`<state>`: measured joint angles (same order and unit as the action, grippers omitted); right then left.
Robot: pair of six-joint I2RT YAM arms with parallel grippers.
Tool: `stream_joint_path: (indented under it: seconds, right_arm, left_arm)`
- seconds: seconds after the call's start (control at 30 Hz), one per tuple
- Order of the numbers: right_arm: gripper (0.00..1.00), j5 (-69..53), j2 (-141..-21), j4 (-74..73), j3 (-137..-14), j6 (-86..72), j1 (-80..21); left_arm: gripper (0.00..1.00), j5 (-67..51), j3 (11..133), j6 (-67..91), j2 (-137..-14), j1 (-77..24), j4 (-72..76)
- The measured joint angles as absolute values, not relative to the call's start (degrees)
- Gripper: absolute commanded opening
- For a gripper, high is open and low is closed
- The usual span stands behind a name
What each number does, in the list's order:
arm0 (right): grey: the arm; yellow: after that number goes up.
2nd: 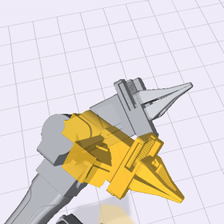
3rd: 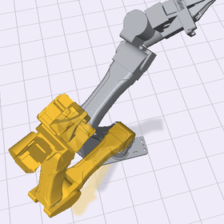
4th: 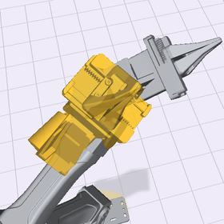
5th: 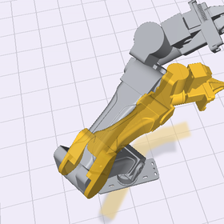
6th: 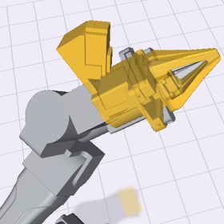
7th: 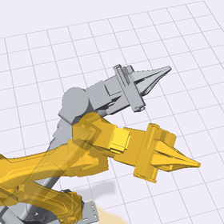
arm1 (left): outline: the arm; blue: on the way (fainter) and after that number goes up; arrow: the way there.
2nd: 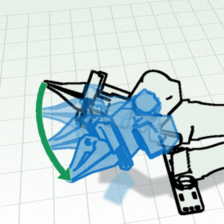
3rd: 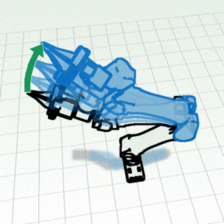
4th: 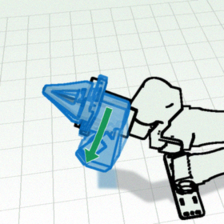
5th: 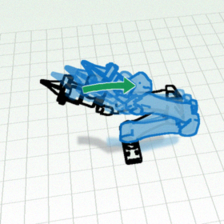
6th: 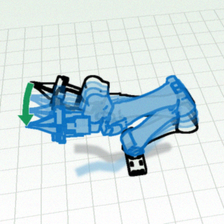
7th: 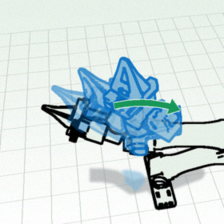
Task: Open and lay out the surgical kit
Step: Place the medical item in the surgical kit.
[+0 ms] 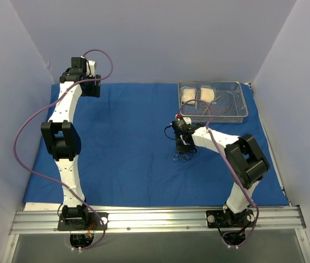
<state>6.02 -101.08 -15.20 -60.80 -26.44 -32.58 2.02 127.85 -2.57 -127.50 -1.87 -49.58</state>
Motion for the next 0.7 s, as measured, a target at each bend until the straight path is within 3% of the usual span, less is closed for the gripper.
stream_joint_path:
  seconds: [0.2, 0.43, 0.7]
  right_arm:
    - [0.00, 6.2, -101.1, -13.6, -59.4, -27.9, -34.1]
    - [0.14, 7.5, -101.2, -13.8, -59.4, -27.2, -34.3]
    - [0.20, 8.2, -101.2, -15.8, -61.3, -24.8, -34.3]
  left_arm:
    - [0.73, 1.3, 127.9, -2.1, -127.5, -1.4, -49.7]
    - [0.72, 0.9, 127.9, -2.1, -127.5, -1.4, -49.9]
    - [0.72, 0.9, 127.9, -2.1, -127.5, -1.4, -49.9]
